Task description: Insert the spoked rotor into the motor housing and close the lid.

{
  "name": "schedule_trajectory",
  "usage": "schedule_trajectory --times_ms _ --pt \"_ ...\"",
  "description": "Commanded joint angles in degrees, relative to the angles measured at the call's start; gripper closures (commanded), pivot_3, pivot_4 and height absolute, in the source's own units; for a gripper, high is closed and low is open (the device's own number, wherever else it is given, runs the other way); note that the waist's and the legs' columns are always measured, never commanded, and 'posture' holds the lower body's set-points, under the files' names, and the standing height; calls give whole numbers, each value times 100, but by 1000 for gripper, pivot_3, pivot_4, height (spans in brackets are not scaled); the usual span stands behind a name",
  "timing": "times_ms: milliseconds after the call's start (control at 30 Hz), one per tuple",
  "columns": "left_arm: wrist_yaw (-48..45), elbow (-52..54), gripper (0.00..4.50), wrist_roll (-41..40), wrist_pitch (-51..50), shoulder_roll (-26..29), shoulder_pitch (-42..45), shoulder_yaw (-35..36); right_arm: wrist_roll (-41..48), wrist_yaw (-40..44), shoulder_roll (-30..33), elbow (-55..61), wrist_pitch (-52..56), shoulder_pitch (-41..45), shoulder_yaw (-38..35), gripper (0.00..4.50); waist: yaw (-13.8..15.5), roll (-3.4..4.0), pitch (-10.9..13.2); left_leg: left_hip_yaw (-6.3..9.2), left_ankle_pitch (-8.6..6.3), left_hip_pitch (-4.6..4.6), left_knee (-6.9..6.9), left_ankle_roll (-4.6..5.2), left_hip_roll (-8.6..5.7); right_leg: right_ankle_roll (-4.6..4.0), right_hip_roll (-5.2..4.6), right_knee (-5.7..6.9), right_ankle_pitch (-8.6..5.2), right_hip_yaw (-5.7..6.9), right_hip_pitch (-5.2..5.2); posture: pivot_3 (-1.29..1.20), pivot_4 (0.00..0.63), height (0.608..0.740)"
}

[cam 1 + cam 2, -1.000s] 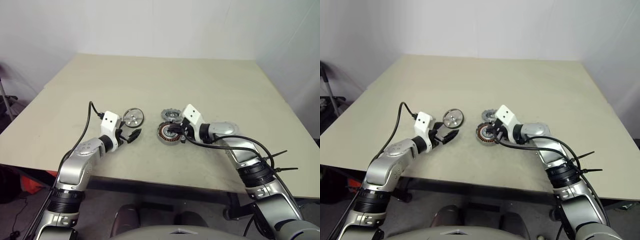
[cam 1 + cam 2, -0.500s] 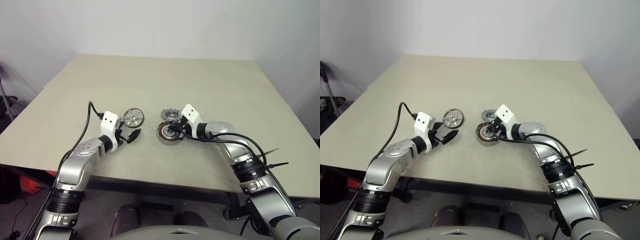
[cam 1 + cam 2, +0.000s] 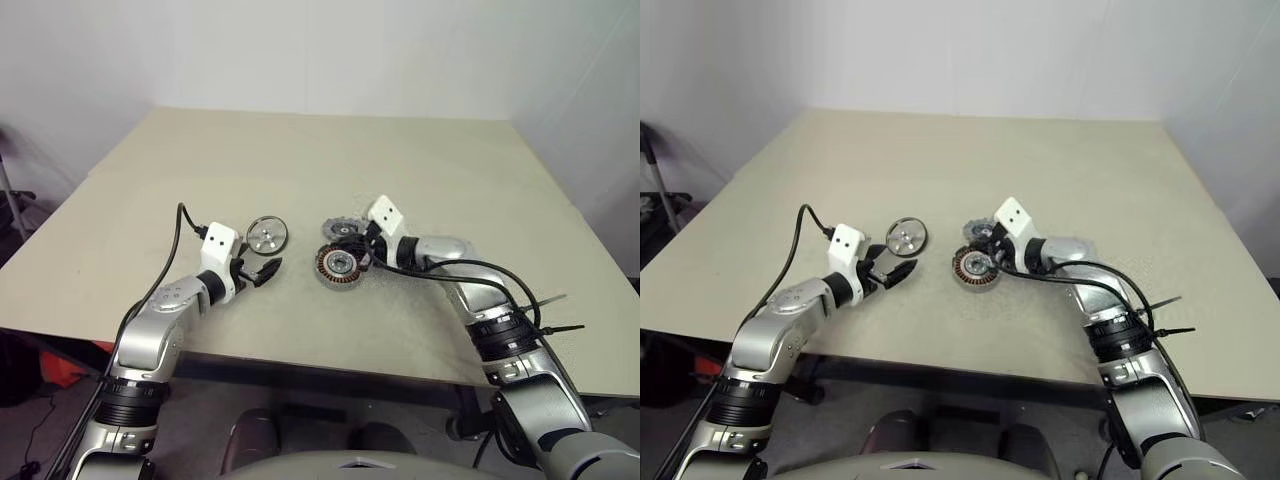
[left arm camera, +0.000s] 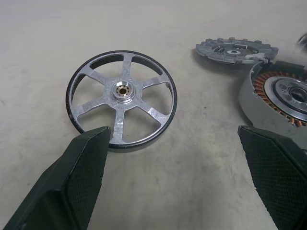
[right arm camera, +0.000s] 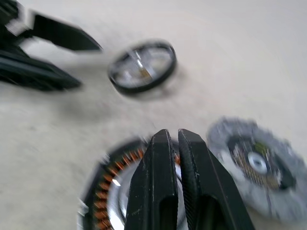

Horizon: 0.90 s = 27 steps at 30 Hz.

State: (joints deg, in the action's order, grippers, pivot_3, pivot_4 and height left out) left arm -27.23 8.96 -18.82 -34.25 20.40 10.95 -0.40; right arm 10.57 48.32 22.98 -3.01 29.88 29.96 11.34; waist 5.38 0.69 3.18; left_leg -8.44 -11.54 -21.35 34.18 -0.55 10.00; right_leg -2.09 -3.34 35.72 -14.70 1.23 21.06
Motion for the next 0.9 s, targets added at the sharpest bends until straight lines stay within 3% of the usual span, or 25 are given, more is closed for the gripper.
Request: schedule_trajectory --times_ms 33,300,567,900 --pt "-11 71 0 26 74 14 101 30 86 23 50 211 56 15 -65 4285 -1 0 0 0 0 0 0 0 0 0 0 0 0 0 0 0 0 740" --pt "-2 122 0 24 62 14 48 27 -345 -227 -33 -597 -212 -187 198 4285 -2 0 0 0 0 -2 0 -1 -2 0 -1 0 0 0 1 0 0 740" --pt "97 144 0 -70 -18 43 -43 276 7 -7 87 2 -51 32 -95 4285 -3 0 0 0 1 0 1 -2 -2 0 -1 1 0 0 0 0 0 740" --pt "1156 -664 0 -773 -945 -727 366 1470 81 -137 125 40 81 254 -310 4285 1 -2 -1 -1 1 1 1 -2 -2 0 0 2 0 0 -2 0 0 740"
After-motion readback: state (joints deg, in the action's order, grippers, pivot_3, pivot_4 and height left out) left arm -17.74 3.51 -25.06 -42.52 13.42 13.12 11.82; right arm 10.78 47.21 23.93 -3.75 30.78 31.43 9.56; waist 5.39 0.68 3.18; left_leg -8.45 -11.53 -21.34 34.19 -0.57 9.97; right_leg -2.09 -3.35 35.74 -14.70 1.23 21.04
